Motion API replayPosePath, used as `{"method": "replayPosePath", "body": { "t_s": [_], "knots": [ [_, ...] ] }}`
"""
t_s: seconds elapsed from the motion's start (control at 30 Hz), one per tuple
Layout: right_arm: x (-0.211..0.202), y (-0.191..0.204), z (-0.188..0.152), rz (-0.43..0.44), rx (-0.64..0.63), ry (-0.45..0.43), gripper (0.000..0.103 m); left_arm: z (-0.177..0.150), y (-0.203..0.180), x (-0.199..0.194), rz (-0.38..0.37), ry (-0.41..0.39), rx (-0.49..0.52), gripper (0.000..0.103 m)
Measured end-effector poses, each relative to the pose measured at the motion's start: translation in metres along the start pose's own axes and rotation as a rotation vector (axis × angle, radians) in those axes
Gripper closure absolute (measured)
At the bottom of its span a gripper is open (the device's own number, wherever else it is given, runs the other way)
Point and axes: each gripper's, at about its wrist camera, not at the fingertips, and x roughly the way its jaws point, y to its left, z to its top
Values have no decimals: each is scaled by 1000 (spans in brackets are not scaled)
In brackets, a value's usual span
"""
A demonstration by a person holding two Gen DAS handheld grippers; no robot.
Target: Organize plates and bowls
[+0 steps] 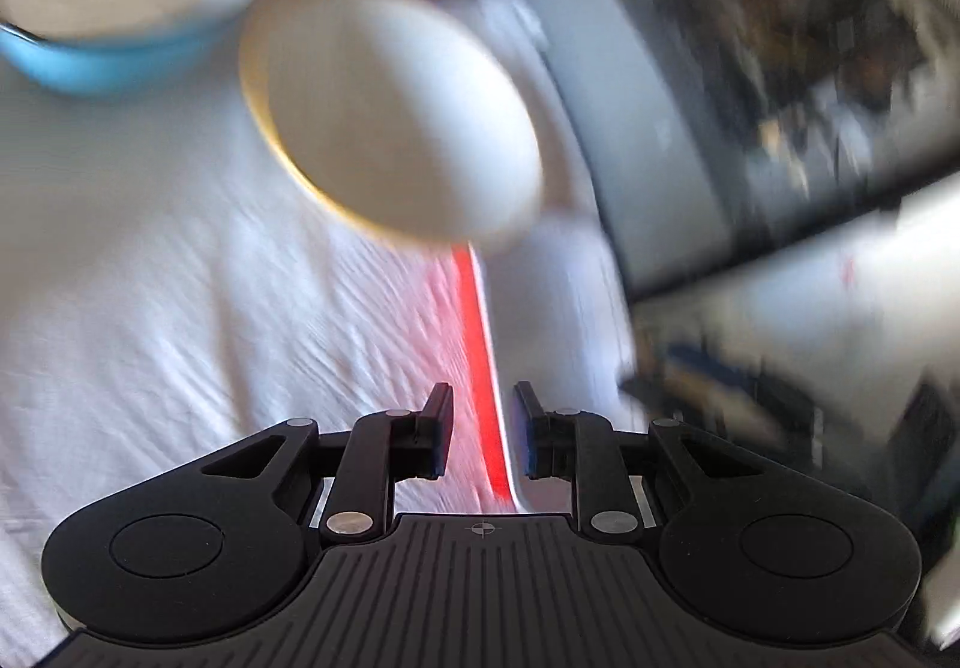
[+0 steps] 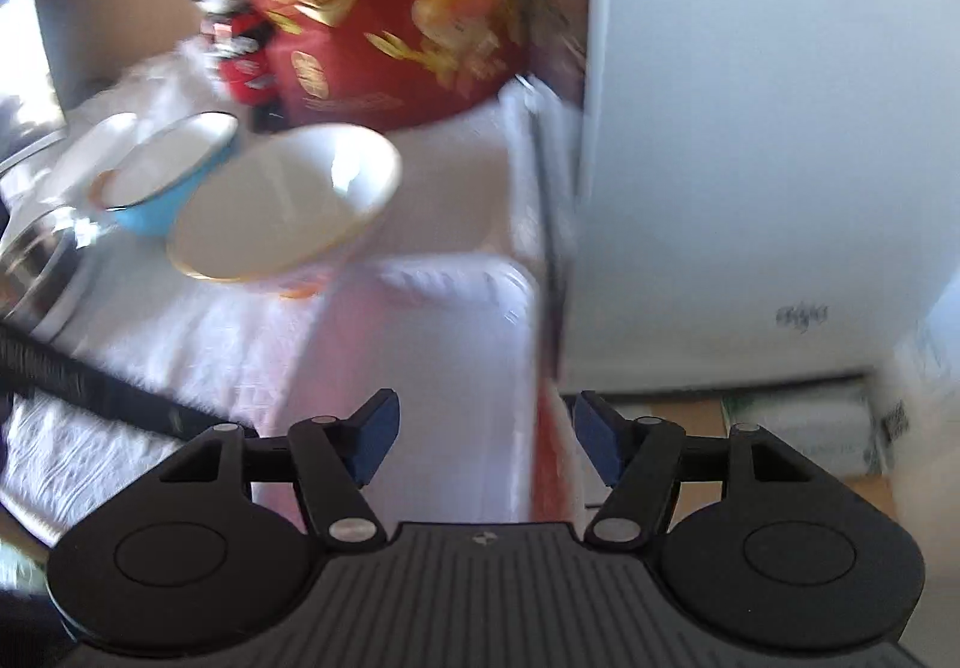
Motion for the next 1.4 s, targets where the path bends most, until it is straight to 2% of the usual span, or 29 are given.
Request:
{"method": "replayPosePath", "body": {
  "t_s": [0.07,0.13,0.23,0.3,0.37,0.4,0.6,0.77,0.83,0.97,1.1,1.2,1.3,1.4],
  "knots": [
    [-7,10,6,80,-30,-34,37,7,9,-22,29,-127,-59,80],
    [-7,23,17,123,-61,-67,34,14,16,-36,77,-228,-103,80],
    [6,42,47,135,-68,-103,34,24,25,-34,126,-265,-176,79],
    [18,53,70,131,-70,-115,33,29,33,-29,162,-266,-211,79],
    [36,61,92,86,-72,-100,32,36,36,-23,220,-256,-228,79],
    [45,65,100,65,-82,-94,32,39,38,-20,229,-250,-226,74],
    [109,67,130,3,-80,-12,30,51,41,4,257,-215,-212,74],
    [153,42,134,84,67,131,30,55,42,16,240,-194,-186,74],
    [161,37,133,137,109,161,28,58,43,22,205,-185,-180,78],
    [167,38,131,152,114,188,28,61,47,31,186,-162,-208,79],
    [163,43,131,170,109,204,28,59,43,24,241,-125,-195,78],
    [158,49,132,235,139,225,28,52,43,10,296,-128,-191,75],
    [155,65,125,274,127,253,25,39,50,-9,297,-123,-210,75],
    [152,82,114,309,108,275,24,21,55,-25,328,-112,-199,75]
  ]
}}
